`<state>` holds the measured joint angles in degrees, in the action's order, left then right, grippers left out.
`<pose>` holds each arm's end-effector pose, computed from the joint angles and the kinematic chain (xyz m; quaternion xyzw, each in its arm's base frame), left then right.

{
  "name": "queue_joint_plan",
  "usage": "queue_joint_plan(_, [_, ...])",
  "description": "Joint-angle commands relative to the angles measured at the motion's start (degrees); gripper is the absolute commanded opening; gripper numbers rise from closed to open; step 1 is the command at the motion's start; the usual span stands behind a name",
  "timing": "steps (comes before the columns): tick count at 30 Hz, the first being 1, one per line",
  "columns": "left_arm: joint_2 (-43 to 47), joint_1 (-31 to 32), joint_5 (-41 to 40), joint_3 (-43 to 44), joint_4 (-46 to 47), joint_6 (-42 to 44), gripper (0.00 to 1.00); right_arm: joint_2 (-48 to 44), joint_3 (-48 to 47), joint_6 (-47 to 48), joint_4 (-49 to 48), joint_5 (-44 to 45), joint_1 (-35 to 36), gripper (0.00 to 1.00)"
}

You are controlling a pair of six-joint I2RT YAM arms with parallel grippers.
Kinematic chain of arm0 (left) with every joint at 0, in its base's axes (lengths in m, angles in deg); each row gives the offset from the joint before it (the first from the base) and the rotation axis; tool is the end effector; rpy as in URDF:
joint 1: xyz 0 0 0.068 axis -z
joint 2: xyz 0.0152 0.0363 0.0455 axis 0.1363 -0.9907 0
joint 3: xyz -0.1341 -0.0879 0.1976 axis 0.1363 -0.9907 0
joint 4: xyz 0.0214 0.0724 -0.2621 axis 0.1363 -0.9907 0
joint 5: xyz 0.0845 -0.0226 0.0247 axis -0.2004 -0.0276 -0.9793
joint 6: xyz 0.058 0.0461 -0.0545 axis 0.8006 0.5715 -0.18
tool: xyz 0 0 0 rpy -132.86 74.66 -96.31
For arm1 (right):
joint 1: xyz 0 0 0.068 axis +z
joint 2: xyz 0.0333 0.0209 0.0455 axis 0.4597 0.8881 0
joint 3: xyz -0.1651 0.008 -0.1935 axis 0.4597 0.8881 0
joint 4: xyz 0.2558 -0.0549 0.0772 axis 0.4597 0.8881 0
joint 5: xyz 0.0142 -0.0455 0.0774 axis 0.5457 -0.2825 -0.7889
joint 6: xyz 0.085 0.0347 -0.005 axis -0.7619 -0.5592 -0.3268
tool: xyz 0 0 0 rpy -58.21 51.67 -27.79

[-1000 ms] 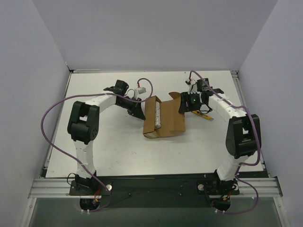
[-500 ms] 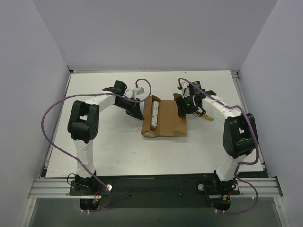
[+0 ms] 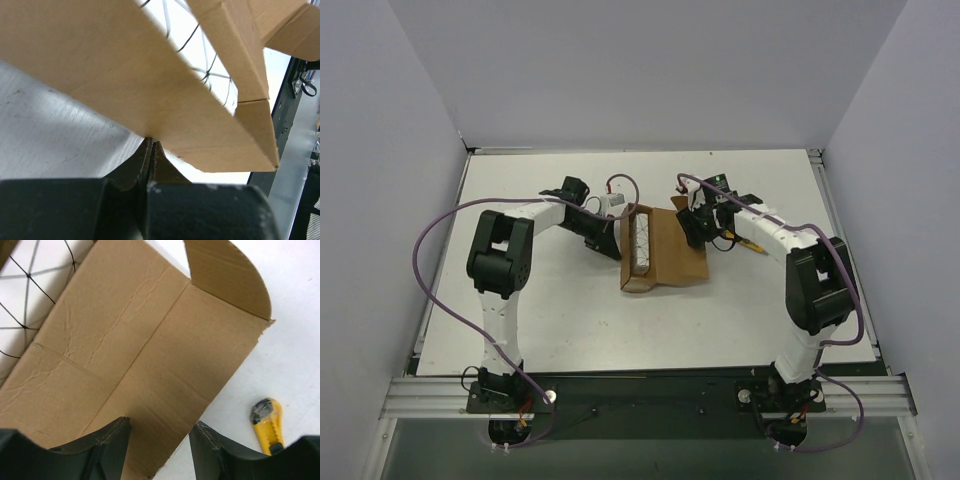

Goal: Unpack the express box

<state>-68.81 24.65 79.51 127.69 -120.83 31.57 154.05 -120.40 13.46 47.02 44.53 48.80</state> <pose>0.3903 -0.1862 0.0917 0.3025 0.8377 -0.4385 0.1202 0.3994 0.1773 0.1729 -0.3209 0.8528 0.1322 0.3902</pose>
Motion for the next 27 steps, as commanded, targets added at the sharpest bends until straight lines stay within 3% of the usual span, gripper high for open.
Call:
queue_joint_plan(1, [-0.46,0.06,-0.02,-0.26,-0.44,2.07,0.00,2.26,1.52,3.27,1.00,1.74,0.28,0.51])
queue_joint_plan(10, [0.15,0.06,0.77,-0.35,-0.36,1.63,0.00,0.60,-14.02,-0.07,-0.14,5.69,3.26,0.51])
queue_joint_plan(14, [0.77,-0.29,0.95,-0.96,-0.80,1.45,0.00,-0.20,-15.18,1.25,-0.05,9.74,6.43,0.51])
queue_joint_plan(21, [5.50,-2.14,4.28,-0.71,-0.27,-0.74,0.00,1.38,-11.84,-8.06,3.37,-2.46,4.77,0.46])
queue_joint_plan(25, [8.67,-2.23,5.87,2.01,0.26,-2.94,0.08,3.93,-11.93,-9.73,5.57,-7.04,3.09,0.44])
queue_joint_plan(27, [9.20,-1.97,5.87,3.25,1.04,-5.04,0.14,5.50,-12.28,-11.31,5.66,-9.67,1.78,0.49])
